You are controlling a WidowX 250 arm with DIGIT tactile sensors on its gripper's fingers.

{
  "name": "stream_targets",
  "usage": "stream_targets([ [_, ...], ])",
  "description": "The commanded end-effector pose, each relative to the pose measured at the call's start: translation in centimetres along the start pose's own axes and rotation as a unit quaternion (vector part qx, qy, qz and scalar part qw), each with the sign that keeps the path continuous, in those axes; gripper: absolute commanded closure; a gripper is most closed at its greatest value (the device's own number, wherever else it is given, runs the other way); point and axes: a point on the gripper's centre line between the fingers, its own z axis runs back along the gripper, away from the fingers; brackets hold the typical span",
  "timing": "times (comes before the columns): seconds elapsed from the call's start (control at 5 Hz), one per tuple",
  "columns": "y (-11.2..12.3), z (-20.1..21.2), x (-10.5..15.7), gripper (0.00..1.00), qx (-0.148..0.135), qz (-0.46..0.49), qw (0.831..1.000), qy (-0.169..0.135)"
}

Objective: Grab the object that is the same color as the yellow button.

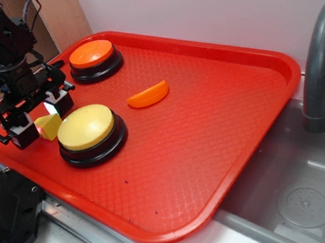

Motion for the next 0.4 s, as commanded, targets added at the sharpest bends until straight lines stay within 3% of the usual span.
stream_targets([
  [0.0,-0.2,-0.2,-0.6,1.00,-0.014,-0.010,1.000,-0.001],
  [0.2,-0.2,2.0,0.2,1.00,-0.034,-0.047,0.998,0.001],
])
